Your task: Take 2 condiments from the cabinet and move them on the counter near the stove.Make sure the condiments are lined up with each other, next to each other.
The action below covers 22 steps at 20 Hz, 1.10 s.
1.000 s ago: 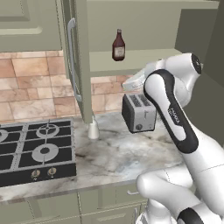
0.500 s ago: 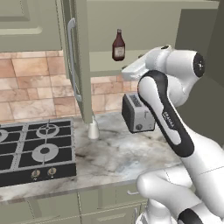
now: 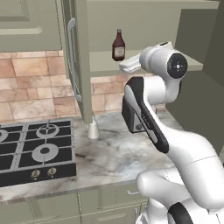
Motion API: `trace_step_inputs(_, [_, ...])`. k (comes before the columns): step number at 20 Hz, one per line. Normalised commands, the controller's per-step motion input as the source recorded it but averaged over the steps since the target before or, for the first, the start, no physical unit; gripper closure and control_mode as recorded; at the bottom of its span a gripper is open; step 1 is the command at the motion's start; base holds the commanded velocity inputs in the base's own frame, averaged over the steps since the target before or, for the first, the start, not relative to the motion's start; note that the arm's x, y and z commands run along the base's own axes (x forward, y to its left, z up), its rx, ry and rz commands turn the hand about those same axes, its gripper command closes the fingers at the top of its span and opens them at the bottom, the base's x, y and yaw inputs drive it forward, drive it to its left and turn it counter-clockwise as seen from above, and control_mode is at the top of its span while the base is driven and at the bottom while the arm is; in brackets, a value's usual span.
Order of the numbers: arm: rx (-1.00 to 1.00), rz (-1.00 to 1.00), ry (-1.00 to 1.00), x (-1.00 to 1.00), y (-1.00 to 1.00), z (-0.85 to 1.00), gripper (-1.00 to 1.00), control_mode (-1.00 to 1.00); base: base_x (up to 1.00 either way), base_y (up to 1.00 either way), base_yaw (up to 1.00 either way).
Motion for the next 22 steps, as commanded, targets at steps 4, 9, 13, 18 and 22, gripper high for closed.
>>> trace_step_inputs(4, [0.00,-0.25,0.22,0.10,-0.24,0.54,-1.00,-1.00,0.00,0.00,0.00])
trace_step_inputs(9, [0.00,-0.09,0.20,0.01,-0.12,0.15,-1.00,-1.00,0.00,0.00,0.00])
trace_step_inputs(13, [0.03,0.00,0.01,0.00,-0.05,-0.03,-1.00,-1.00,0.00,0.00,0.00])
trace_step_inputs(18, [0.10,0.00,-0.09,0.06,0.00,-0.23,-1.00,-1.00,0.00,0.00,0.00])
trace_step_inputs(22, [0.15,0.00,-0.07,0.20,0.00,-0.39,-1.00,-1.00,0.00,0.00,0.00])
